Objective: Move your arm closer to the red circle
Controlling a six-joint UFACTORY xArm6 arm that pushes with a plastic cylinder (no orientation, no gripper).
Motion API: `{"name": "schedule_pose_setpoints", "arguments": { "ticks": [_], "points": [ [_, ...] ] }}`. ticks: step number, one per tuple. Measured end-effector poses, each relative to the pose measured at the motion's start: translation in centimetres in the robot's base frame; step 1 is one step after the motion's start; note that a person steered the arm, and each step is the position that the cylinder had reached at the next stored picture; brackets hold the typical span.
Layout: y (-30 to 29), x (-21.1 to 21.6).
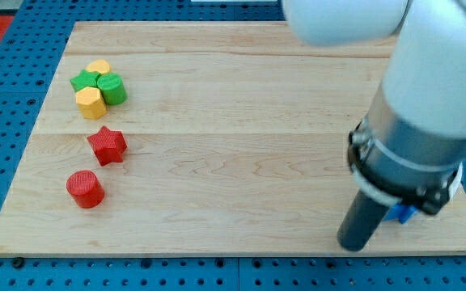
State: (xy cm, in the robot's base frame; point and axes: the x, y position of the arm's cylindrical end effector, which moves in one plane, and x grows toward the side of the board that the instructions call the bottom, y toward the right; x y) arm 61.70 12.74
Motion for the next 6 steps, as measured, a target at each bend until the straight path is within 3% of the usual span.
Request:
{"name": "schedule_pose_setpoints", "arguments": {
  "ticks": [1,4,5,6],
  "points": [
    [-5.6,0.1],
    [-36.5,-1.6],
    [-42.7,-4.5],
    [-42.0,-6.6]
  ]
}}
